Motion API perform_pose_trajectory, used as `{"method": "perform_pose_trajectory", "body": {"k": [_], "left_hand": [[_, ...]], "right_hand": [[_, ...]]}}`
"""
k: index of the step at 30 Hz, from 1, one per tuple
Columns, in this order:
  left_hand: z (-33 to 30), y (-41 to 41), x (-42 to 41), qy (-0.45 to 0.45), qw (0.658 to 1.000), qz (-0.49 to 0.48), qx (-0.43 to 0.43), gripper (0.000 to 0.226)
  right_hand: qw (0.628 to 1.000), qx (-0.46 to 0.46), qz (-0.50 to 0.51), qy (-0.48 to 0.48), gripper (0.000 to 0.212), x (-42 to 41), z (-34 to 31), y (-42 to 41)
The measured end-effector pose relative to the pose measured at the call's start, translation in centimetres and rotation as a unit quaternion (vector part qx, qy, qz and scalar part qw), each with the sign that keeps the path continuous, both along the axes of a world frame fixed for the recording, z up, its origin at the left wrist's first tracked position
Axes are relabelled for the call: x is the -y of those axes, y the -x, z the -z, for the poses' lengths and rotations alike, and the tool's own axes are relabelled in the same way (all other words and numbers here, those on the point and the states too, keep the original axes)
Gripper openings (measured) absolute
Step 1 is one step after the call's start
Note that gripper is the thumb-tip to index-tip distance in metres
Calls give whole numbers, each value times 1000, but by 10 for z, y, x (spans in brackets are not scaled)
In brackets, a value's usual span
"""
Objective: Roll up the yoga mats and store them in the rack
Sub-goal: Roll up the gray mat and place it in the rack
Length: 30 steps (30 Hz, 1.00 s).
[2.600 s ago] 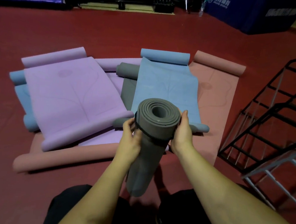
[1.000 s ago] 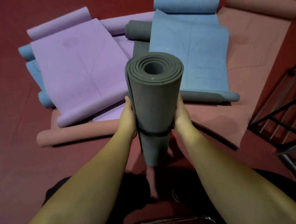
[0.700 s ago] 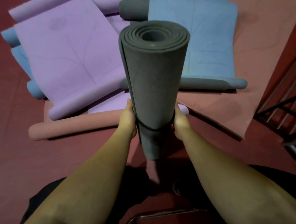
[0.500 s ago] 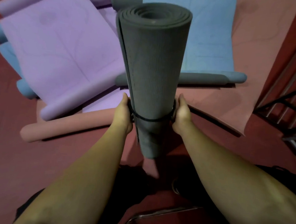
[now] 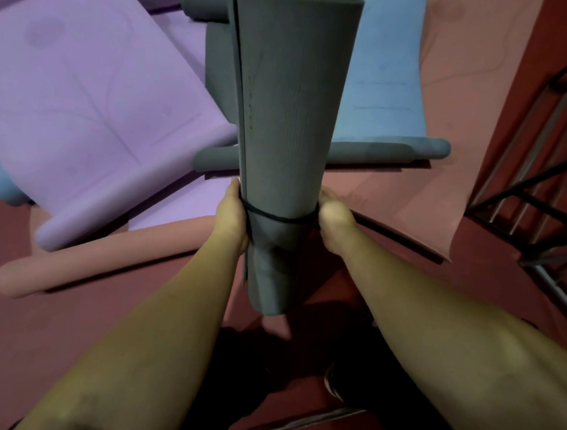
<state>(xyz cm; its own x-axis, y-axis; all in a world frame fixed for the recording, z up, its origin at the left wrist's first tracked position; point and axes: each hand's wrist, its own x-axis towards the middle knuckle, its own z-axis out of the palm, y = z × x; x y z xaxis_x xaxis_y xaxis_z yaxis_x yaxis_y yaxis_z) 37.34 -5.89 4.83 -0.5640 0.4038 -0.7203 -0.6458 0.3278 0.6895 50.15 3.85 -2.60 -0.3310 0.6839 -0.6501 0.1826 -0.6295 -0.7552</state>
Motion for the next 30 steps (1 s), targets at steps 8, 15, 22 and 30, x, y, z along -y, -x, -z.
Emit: {"method": "perform_pose_trajectory", "body": {"k": [8,15,22,30], "left_hand": [[-57,-15,-60,45,989,133,-57,63],[-81,-80,-102,87,918,374,-100,50],[-35,-170,-105,170,826,526,-113,28],[29,-266,-115,154,782,589,-134,56]], "right_hand": [[992,10,-117,45,21,-26,-79,-39],[973,-13,-151,174,46,-20,-92,-140],[964,-43,-55,257,39,17,-21,-255],[966,-11,-17,259,18,58,25,-351]]}}
